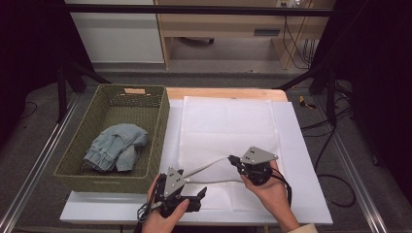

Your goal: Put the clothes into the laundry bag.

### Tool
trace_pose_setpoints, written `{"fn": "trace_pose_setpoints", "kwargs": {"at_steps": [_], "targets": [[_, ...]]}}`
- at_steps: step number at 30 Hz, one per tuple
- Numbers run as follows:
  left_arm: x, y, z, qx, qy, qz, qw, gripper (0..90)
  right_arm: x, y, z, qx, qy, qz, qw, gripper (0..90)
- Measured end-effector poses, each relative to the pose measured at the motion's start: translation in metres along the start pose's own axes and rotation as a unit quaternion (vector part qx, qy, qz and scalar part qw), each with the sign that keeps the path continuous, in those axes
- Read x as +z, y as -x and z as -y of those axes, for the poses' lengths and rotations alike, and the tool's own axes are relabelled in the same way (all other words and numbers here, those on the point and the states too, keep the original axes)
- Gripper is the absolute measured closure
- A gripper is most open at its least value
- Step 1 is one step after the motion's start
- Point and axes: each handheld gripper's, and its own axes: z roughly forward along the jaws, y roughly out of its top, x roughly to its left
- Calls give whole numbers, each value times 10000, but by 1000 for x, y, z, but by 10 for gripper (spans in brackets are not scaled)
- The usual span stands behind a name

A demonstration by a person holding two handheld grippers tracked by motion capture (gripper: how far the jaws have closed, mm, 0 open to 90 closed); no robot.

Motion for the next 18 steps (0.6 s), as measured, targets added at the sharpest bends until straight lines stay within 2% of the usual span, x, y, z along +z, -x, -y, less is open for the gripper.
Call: {"fn": "trace_pose_setpoints", "kwargs": {"at_steps": [3, 4, 5, 7, 9, 14, 15, 18], "targets": [[-3, -7, -13, 73, -66, -15, 10000, 92, 1, -1, 1, -17, -5, -14, 10000, 893], [-5, -9, -17, 56, -80, -17, 10000, 93, 1, -2, 1, -31, -10, -17, 10000, 893], [-7, -13, -21, -55, -35, -12, 10000, 94, 1, -2, 2, -6, -18, -15, 10000, 893], [-12, -19, -26, -100, 15, -91, 9999, 96, 1, -3, 4, 45, -16, -31, 10000, 893], [-18, -25, -33, 49, -47, -258, 9996, 97, 1, -4, 6, 70, -17, -34, 10000, 893], [-28, -34, -43, 297, -157, -455, 9984, 96, 0, -5, 9, 53, -55, -14, 10000, 893], [-30, -36, -45, 402, -211, -540, 9975, 95, 0, -6, 9, 49, -52, -6, 10000, 893], [-33, -43, -48, 531, -339, -678, 9957, 95, -1, -6, 8, 48, -32, 5, 10000, 893]]}}
